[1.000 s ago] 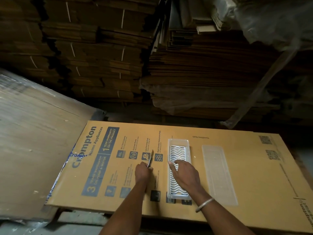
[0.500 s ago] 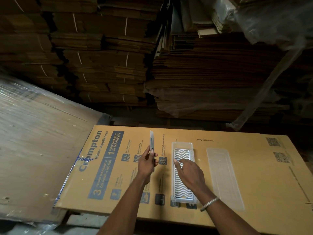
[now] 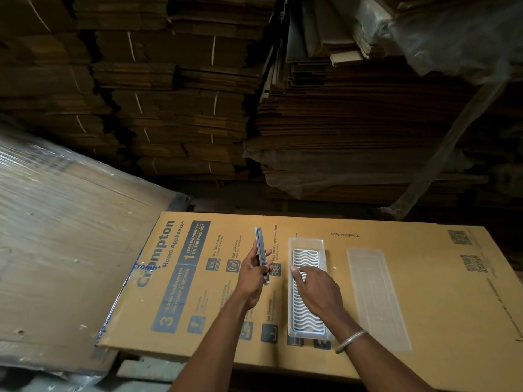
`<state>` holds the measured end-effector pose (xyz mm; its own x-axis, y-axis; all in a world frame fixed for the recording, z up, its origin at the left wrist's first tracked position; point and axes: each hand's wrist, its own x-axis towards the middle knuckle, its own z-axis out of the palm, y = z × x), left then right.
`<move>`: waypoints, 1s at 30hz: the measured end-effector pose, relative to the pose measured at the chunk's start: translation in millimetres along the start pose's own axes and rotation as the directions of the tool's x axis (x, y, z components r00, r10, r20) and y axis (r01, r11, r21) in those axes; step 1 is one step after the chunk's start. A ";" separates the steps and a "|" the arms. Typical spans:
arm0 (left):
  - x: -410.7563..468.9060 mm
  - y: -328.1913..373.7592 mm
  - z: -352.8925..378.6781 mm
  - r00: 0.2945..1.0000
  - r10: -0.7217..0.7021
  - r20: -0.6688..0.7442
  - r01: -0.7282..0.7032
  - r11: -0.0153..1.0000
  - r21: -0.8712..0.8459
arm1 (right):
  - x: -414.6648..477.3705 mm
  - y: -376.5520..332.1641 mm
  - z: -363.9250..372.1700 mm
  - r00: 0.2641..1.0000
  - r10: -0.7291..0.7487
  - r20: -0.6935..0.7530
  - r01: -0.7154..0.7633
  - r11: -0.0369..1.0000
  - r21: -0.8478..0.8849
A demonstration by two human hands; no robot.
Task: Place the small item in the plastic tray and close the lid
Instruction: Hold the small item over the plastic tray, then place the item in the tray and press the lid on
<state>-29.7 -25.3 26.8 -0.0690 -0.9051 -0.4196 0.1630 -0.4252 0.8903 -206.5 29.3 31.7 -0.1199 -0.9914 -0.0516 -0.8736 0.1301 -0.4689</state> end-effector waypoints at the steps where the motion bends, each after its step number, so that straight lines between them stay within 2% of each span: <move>1: -1.1 0.6 2.4 1.000 -0.009 -0.015 0.009 1.000 -0.006 | -0.6 1.0 0.2 1.000 0.001 -0.001 -0.001 1.000 0.003; 5: -2.4 -4.7 18.0 0.997 -0.022 -0.073 0.021 1.000 -0.019 | -2.2 10.0 -1.7 1.000 0.016 -0.010 -0.016 1.000 0.008; 9: -1.2 -17.6 43.2 0.995 -0.001 -0.099 0.031 0.953 0.302 | -5.8 34.9 -6.6 0.994 0.096 -0.046 -0.094 0.994 0.048; 12: -0.6 -18.1 69.3 0.991 0.073 -0.109 0.004 0.815 0.580 | -6.7 61.9 -11.9 0.984 0.170 -0.058 -0.167 0.984 0.057; 16: 16.2 -33.5 97.9 0.999 -0.039 -0.004 0.024 0.512 0.859 | -10.7 98.4 -20.2 0.961 0.269 -0.062 -0.265 0.962 0.064; 19: 32.5 -55.0 108.9 0.996 -0.094 0.003 0.030 0.341 0.940 | -15.8 119.2 -23.5 0.945 0.322 -0.062 -0.319 0.946 0.060; 21: 31.3 -58.5 115.9 0.994 -0.105 0.000 0.034 0.327 0.944 | -18.9 131.6 -23.3 0.937 0.345 -0.059 -0.341 0.938 0.059; 25: 36.1 -69.6 122.8 0.991 -0.132 -0.016 0.044 0.213 0.976 | -21.9 150.1 -22.4 0.924 0.379 -0.059 -0.376 0.925 0.057; 27: 36.7 -70.1 122.4 0.992 -0.111 -0.061 0.088 0.256 0.963 | -20.7 156.2 -21.7 0.909 0.414 -0.044 -0.411 0.909 0.067; 30: 32.2 -73.1 121.2 0.996 -0.049 -0.071 0.082 0.281 0.956 | -19.2 164.5 -19.0 0.900 0.435 -0.039 -0.432 0.899 0.067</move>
<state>-163.1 -24.2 -30.3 -0.0073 -0.8802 -0.4746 -0.9011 -0.2000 0.3848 -356.9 70.0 -27.6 -0.5062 -0.8348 -0.2165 -0.7025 0.5447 -0.4581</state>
